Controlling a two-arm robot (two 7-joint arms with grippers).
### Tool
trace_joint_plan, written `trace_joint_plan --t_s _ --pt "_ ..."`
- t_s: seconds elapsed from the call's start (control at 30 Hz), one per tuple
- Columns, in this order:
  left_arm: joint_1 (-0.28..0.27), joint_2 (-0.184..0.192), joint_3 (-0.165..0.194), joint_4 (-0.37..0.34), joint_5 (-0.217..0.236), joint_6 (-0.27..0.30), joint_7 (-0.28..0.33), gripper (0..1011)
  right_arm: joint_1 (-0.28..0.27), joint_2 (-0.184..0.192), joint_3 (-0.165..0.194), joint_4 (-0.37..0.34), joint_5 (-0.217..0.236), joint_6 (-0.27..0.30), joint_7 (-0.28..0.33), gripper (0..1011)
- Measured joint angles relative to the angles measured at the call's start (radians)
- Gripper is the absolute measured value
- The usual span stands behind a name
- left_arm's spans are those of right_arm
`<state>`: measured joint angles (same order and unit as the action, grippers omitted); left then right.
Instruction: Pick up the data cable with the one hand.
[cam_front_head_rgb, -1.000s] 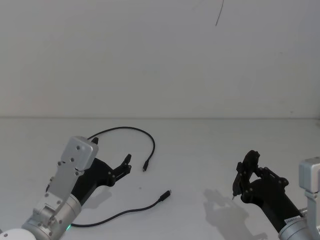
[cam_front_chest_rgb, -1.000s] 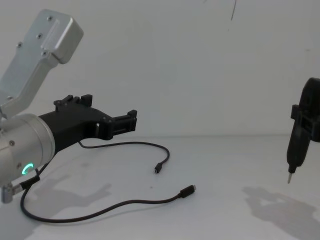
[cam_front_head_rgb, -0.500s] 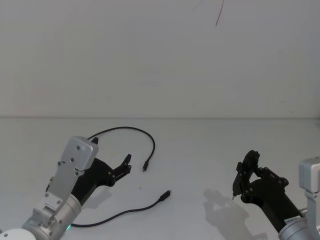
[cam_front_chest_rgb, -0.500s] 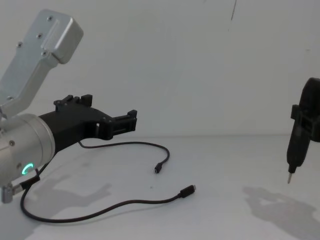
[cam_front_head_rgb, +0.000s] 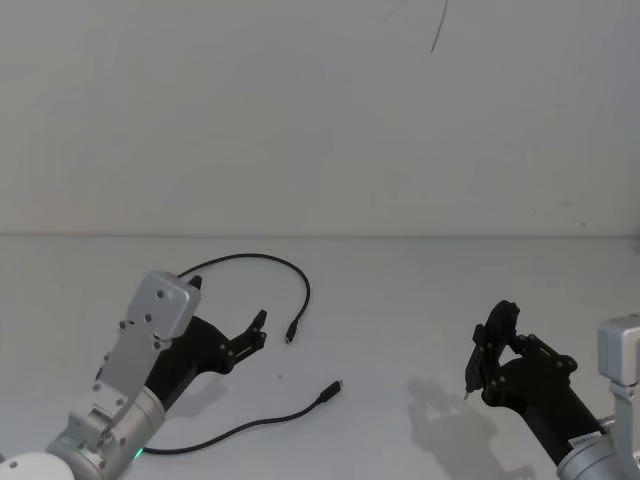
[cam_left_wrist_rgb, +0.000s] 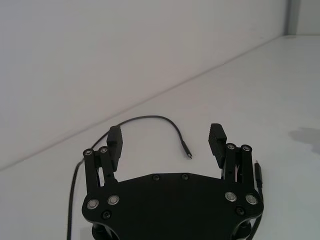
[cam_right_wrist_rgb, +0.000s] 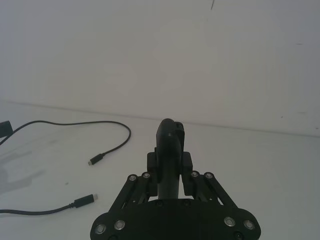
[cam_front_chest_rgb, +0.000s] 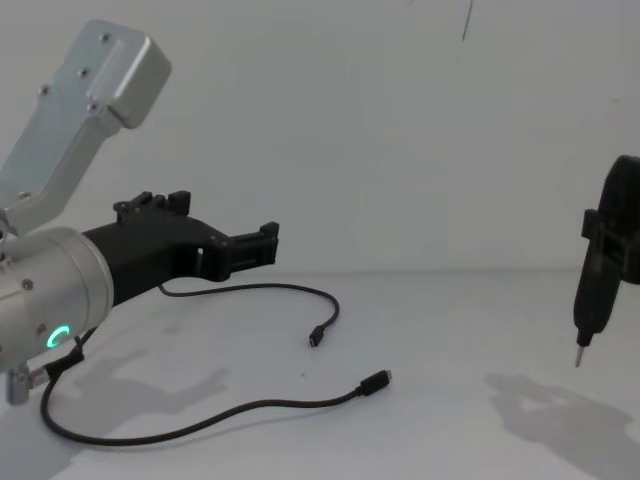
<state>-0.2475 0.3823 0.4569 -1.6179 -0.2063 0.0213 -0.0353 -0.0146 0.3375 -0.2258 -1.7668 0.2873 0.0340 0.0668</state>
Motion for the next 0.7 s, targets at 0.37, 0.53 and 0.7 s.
trace_joint_plan --t_s 0.37,0.53,0.7 --pt "-0.030 0.034 0.016 0.018 -0.035 0.047 -0.119 1000 0.000 0.000 0.000 0.000 0.000 0.000 0.000 263" --pt "-0.048 0.072 0.026 0.024 -0.053 0.087 -0.206 1000 0.000 0.000 0.000 0.000 0.000 0.000 0.000 263" --pt "-0.066 0.114 0.029 0.035 -0.076 0.126 -0.290 1000 0.000 0.000 0.000 0.000 0.000 0.000 0.000 263"
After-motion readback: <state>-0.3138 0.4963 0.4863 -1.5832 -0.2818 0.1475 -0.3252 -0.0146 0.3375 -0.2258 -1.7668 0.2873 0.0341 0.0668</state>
